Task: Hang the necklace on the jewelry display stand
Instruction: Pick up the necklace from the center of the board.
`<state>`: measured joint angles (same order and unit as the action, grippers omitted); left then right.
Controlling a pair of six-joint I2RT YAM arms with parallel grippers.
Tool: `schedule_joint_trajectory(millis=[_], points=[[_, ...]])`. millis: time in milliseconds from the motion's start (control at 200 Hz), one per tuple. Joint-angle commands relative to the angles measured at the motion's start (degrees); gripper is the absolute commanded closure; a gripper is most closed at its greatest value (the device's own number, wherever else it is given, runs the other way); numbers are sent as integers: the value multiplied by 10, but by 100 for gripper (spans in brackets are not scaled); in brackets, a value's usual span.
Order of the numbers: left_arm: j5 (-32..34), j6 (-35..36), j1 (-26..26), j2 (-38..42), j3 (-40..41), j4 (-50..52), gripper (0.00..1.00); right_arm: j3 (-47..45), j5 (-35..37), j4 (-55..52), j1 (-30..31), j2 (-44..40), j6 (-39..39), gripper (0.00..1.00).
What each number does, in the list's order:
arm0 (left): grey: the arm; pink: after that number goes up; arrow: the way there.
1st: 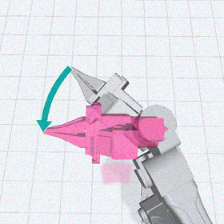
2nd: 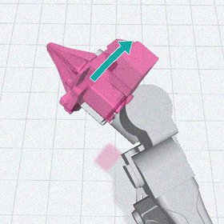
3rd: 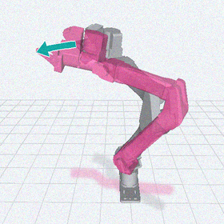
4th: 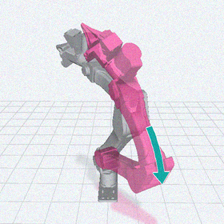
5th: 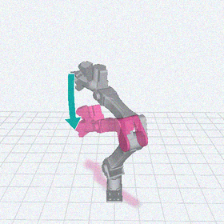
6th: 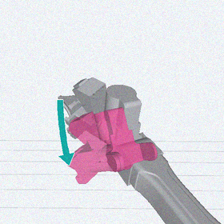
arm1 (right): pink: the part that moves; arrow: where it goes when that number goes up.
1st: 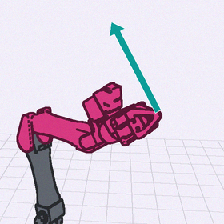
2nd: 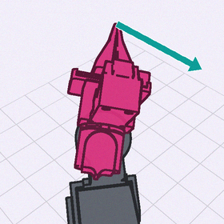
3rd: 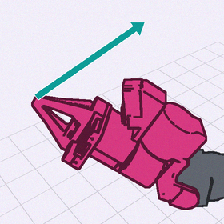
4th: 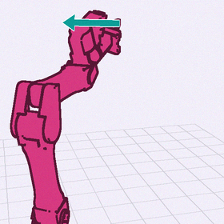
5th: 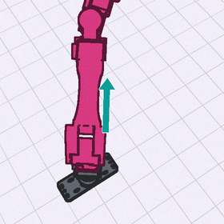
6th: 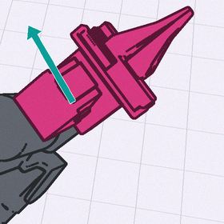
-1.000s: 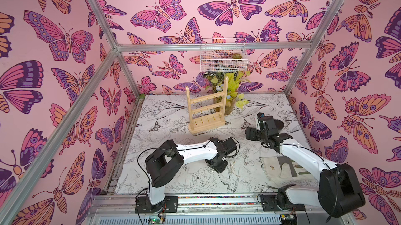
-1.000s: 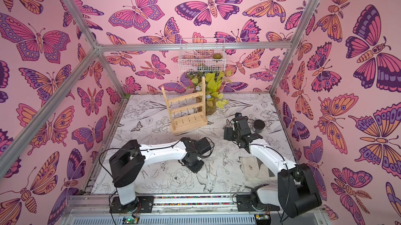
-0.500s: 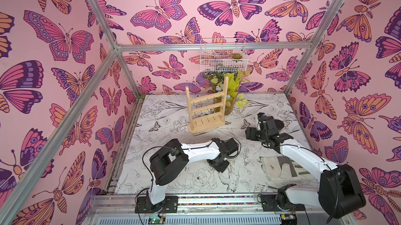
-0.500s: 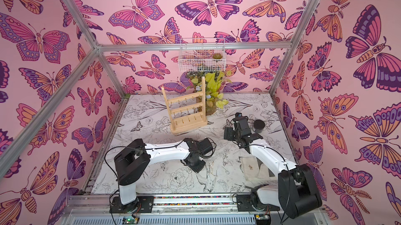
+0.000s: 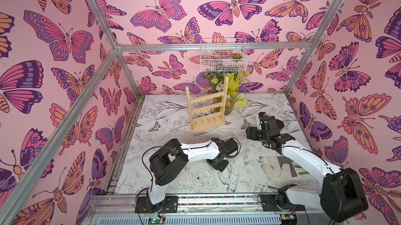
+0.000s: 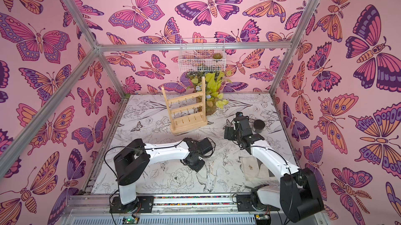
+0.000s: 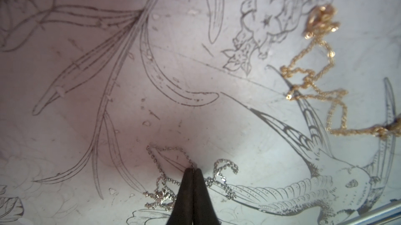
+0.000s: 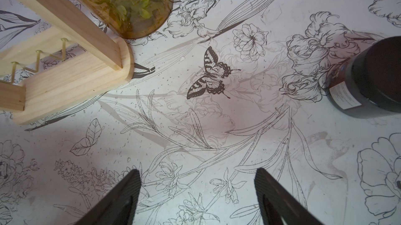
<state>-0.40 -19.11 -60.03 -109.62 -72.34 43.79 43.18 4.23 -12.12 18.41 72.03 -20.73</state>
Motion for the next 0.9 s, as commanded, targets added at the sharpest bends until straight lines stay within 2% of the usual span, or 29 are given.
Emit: schedule_joint_trajectory(millis=[0, 511, 661, 896], points=[[6, -14, 3, -3, -4, 30, 100, 18, -6, -19, 0, -4, 9, 15], [19, -47, 16, 66, 0, 10, 100, 12, -25, -12, -1, 5, 10, 15], [26, -56, 22, 94, 1, 9, 100, 12, -61, -8, 0, 6, 15, 16], [37, -70, 31, 153, 1, 9, 100, -8, -170, 25, 16, 2, 18, 17]])
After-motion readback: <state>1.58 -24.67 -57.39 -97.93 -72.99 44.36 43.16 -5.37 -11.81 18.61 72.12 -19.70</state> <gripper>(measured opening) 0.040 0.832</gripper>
